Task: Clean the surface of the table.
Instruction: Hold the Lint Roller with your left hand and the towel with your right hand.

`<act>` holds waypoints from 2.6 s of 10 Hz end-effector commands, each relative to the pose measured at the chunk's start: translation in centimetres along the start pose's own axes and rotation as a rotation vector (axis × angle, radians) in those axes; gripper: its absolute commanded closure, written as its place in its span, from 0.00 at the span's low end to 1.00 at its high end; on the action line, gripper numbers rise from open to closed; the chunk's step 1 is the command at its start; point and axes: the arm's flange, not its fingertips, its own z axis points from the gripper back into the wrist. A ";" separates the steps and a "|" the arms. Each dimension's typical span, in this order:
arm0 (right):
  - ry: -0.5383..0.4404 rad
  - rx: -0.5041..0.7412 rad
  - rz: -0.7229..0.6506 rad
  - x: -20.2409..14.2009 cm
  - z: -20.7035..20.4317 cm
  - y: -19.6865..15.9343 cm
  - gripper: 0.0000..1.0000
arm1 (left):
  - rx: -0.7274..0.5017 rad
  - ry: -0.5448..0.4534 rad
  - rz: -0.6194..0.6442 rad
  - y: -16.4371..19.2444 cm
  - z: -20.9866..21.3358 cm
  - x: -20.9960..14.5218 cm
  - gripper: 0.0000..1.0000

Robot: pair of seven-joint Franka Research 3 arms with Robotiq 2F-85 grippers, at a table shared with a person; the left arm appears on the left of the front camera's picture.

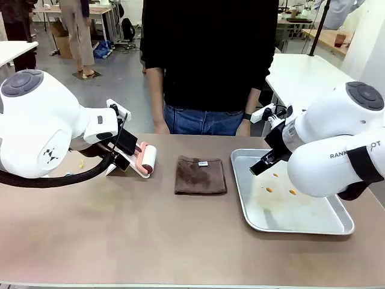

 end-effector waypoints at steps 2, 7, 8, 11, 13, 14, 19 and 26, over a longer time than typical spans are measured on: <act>-0.001 0.000 0.000 0.0 0.0 0.0 0.00 | 0.000 0.000 0.000 0.0 0.0 0.0 0.00; -0.001 0.000 0.000 0.0 0.0 0.0 0.00 | 0.000 0.000 0.000 0.0 0.0 0.0 0.00; -0.001 0.000 0.000 0.0 0.0 0.0 0.00 | 0.000 0.000 0.000 0.0 0.0 0.0 0.00; -0.001 0.000 0.000 0.0 0.0 0.0 0.00 | 0.000 0.000 0.000 0.0 0.0 0.0 0.00; -0.001 0.000 0.000 0.0 0.0 0.0 0.00 | 0.000 0.000 0.000 0.0 0.0 0.0 0.00; -0.001 0.000 0.000 0.0 0.0 0.0 0.00 | 0.000 0.000 0.000 0.0 0.0 0.0 0.00; 0.012 0.004 -0.078 0.1 1.3 -0.4 0.00 | -0.045 -0.027 -0.023 0.3 1.2 -0.1 0.00; 0.028 0.192 -0.295 -3.7 11.6 -1.3 0.00 | -0.224 0.038 0.098 4.3 13.5 -3.0 0.00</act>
